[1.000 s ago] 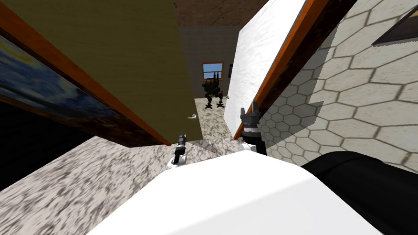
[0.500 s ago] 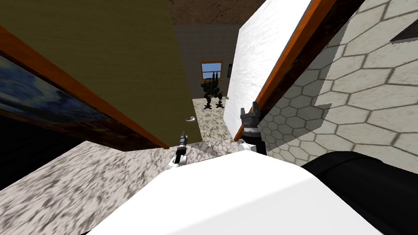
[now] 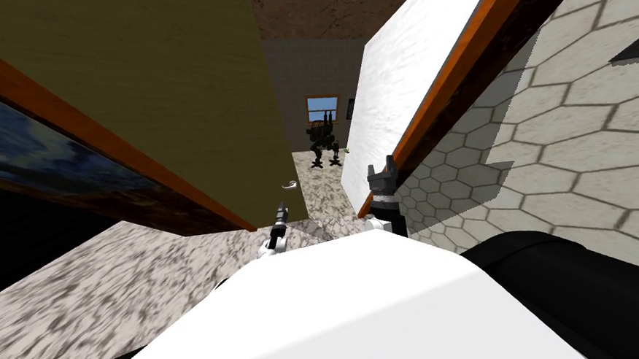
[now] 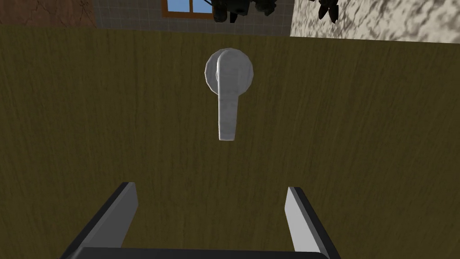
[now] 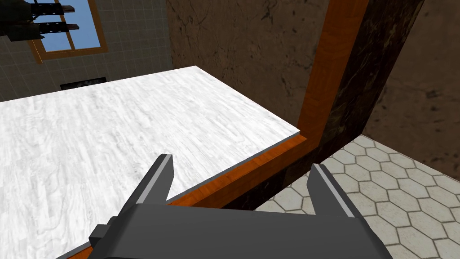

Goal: Push the door open

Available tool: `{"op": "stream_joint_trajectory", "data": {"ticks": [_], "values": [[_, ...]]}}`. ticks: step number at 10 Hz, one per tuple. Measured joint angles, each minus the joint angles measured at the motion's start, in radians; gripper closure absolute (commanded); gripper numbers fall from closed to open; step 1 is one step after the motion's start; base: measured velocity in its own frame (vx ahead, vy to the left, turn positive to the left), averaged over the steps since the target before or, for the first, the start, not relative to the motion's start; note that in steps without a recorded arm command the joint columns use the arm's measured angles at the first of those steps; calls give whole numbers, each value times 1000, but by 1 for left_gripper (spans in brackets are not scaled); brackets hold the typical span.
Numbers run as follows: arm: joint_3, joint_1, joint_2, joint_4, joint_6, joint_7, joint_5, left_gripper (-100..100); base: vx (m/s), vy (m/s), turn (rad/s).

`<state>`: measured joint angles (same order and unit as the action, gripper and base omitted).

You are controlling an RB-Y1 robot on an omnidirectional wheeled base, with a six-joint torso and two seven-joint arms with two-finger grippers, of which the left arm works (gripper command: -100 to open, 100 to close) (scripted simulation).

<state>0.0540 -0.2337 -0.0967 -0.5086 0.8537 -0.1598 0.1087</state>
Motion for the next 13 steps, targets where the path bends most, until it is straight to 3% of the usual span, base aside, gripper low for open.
{"op": "stream_joint_trajectory", "data": {"ticks": [12, 13], "values": [[19, -1, 7, 12, 7, 22, -16, -100, 186, -7, -26], [19, -1, 7, 12, 7, 23, -16, 100, -9, 2, 4]]}}
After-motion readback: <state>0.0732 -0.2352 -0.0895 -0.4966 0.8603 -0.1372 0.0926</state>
